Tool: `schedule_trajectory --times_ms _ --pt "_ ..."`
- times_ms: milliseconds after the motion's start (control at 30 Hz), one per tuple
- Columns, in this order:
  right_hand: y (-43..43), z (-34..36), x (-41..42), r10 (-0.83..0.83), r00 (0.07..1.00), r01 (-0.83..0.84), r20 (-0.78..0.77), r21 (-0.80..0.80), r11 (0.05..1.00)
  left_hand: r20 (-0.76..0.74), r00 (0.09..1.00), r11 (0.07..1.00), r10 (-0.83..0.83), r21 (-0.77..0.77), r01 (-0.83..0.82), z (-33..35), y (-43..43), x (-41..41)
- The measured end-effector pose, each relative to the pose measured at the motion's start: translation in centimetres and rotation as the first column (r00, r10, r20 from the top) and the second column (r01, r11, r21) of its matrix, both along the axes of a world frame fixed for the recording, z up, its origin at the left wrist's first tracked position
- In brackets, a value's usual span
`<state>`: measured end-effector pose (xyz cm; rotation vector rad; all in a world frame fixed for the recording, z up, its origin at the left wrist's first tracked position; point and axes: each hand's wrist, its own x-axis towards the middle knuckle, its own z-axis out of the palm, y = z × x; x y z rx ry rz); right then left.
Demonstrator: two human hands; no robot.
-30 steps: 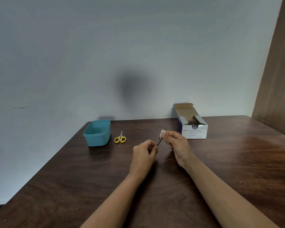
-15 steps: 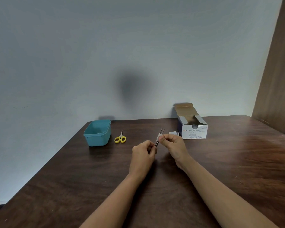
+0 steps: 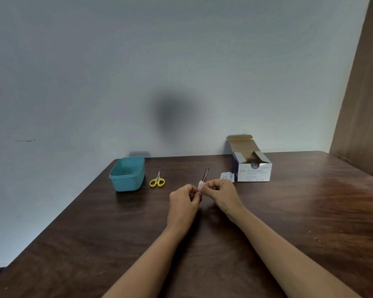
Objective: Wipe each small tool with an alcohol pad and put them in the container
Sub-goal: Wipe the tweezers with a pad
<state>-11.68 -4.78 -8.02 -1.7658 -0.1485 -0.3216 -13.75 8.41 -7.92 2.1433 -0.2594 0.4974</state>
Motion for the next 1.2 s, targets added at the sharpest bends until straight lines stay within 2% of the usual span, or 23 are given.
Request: schedule_trajectory --times_ms 100,400,733,967,1100,1200 --pt "0.2 0.2 -0.1 -0.007 1.0 0.008 -0.018 0.033 0.999 -0.004 1.0 1.0 -0.005 -0.005 0.005 0.1 -0.2 0.0" --pt "0.3 0.3 -0.2 -0.099 0.994 0.105 -0.035 0.28 0.954 0.013 0.999 0.999 -0.052 -0.011 0.052 0.4 -0.7 -0.1" --pt "-0.5 0.8 0.7 -0.188 0.971 0.239 -0.147 0.555 0.797 0.031 0.996 0.994 -0.085 0.066 0.083 -0.1 -1.2 -0.3" --pt "-0.2 0.9 -0.2 -0.102 0.992 0.122 -0.073 0.377 0.918 0.035 0.999 0.999 -0.032 0.033 0.031 -0.1 -0.6 -0.2" --pt "-0.1 0.7 -0.3 -0.058 0.998 0.06 -0.015 0.295 0.954 0.027 0.999 0.999 -0.039 0.036 0.038 -0.1 -0.7 -0.3" --pt "0.0 0.4 -0.3 -0.026 1.0 0.025 0.005 0.174 0.984 0.031 0.999 0.999 -0.02 0.035 0.019 -0.1 -0.6 -0.1"
